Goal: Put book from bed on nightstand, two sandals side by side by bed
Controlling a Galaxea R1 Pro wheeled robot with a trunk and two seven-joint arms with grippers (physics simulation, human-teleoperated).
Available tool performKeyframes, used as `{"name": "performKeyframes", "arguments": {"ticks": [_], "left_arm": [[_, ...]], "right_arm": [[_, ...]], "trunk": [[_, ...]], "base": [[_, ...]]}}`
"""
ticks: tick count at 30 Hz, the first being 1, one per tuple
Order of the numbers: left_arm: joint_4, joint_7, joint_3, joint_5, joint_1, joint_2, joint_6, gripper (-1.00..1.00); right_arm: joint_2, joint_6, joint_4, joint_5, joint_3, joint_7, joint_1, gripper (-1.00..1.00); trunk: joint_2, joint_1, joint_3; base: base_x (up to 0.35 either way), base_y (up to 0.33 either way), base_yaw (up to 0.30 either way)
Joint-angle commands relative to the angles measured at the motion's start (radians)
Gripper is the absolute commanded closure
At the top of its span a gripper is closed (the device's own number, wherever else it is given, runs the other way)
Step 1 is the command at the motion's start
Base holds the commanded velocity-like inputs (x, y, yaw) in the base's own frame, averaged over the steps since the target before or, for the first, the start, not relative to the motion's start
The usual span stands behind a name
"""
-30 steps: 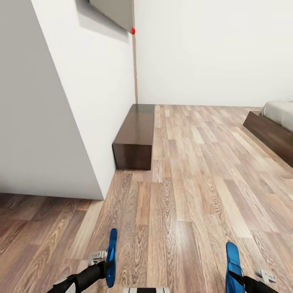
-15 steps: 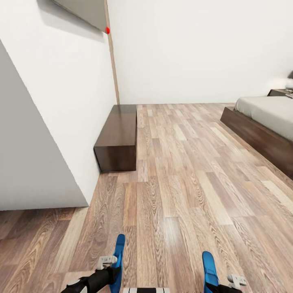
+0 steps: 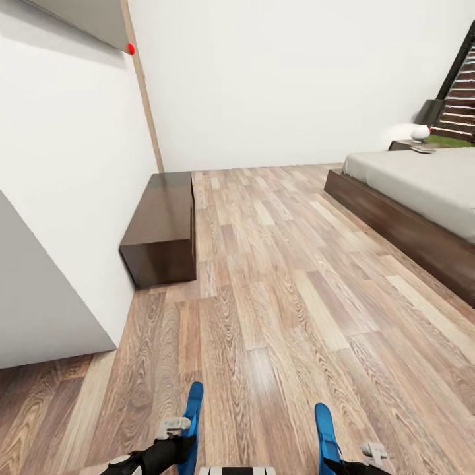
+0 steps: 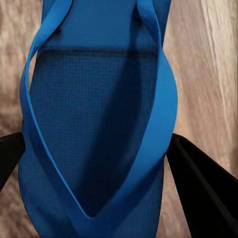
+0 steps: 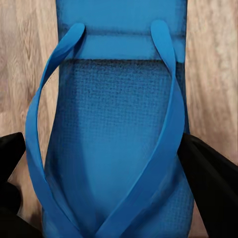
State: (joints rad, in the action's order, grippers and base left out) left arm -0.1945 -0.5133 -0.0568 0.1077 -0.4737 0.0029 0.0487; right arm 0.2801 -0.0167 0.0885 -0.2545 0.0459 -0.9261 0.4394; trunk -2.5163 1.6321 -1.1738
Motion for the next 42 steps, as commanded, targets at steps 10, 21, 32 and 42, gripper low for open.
{"name": "performKeyframes", "arguments": {"ticks": [10,21,32,42], "left_arm": [[0.001,-0.008,-0.005,0.003,0.0,-0.001,0.026,1.0],[0.001,-0.01,-0.005,0.003,0.0,0.0,0.028,1.0],[0.001,-0.01,-0.005,0.003,0.0,0.0,0.027,1.0],[0.001,-0.01,-0.005,0.003,0.0,0.0,0.028,1.0]], "right_arm": [[-0.001,-0.003,-0.001,0.003,0.004,-0.011,0.001,1.0],[-0.001,-0.003,-0.001,0.003,0.005,-0.011,0.001,1.0],[-0.001,-0.003,-0.001,0.003,0.005,-0.012,0.001,1.0],[-0.001,-0.003,-0.001,0.003,0.005,-0.012,0.001,1.0]], "trunk": [[0.0,0.0,0.003],[0.0,0.0,0.006],[0.0,-0.001,0.014],[0.002,-0.004,0.044]], "base": [[0.0,0.0,-0.281],[0.0,0.0,-0.281],[0.0,0.0,-0.281],[0.0,0.0,-0.281]]}}
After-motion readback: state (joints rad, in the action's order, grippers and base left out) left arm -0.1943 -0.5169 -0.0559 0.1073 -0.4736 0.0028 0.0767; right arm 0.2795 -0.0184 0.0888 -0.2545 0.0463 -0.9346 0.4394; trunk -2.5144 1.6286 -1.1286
